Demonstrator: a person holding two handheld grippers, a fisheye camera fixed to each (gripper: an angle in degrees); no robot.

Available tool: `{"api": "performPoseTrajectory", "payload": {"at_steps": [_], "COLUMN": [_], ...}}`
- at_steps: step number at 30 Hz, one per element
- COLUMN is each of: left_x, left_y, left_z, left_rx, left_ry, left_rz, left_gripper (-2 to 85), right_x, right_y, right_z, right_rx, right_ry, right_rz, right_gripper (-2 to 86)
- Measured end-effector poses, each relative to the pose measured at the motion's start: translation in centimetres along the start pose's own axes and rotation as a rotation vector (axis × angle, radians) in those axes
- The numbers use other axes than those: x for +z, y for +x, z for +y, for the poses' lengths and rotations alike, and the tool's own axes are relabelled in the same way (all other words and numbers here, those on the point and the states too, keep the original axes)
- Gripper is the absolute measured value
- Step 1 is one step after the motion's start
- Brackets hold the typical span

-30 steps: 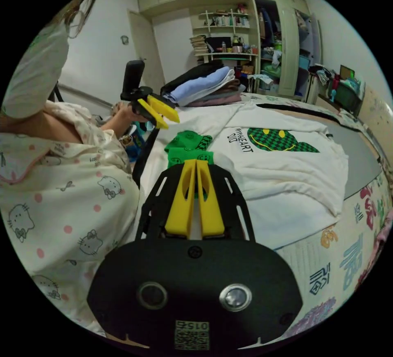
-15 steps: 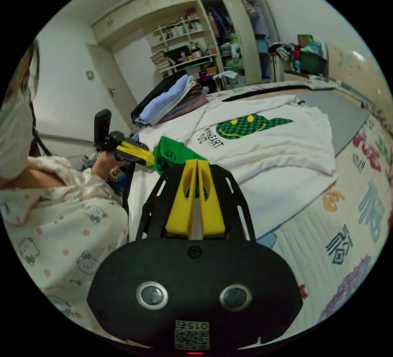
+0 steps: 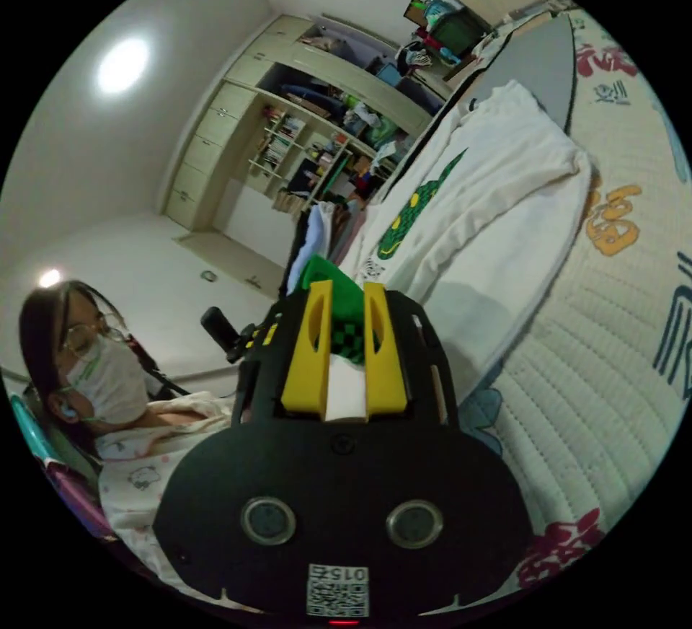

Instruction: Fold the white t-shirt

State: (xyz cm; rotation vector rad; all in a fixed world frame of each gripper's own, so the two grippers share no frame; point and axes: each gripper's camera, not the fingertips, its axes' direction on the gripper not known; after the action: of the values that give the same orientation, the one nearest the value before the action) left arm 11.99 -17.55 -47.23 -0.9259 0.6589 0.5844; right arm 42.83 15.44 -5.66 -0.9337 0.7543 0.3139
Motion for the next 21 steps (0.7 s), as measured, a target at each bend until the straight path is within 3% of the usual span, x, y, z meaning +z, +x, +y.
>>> {"api": "performPoseTrajectory", "payload": {"at_steps": [3, 8, 13, 15, 18, 21], "left_x": [1.4, 6.3, 7.1, 7.0, 6.1, 2.5], "left_y": [0.7, 0.7, 0.3, 0.2, 0.3, 0.3], "left_z": [-3.1, -6.3, -7.2, -7.6, -7.5, -5.9], "left_rx": [0.024, 0.006, -0.035, -0.049, -0.062, -0.068], "left_ry": [0.041, -0.016, -0.010, -0.007, 0.000, 0.051], "left_rz": [0.055, 0.105, 0.099, 0.088, 0.085, 0.009], "left_gripper": [6.0, 6.2, 6.1, 6.1, 6.8, 7.8], "right_x": [0.2, 4.9, 8.0, 9.2, 11.2, 10.8], "right_y": [-2.6, -13.5, -21.0, -23.1, -24.7, -24.2], "right_z": [0.3, 2.9, 6.2, 7.1, 8.5, 8.1], "right_rx": [-0.052, -0.344, -0.502, -0.523, -0.556, -0.477], "right_ry": [-0.035, -0.232, -0.316, -0.344, -0.327, -0.249], "right_rz": [-0.100, 0.084, 0.201, 0.276, 0.519, 0.533], "right_gripper": [12.8, 17.8, 20.1, 19.5, 9.6, 4.1]}}
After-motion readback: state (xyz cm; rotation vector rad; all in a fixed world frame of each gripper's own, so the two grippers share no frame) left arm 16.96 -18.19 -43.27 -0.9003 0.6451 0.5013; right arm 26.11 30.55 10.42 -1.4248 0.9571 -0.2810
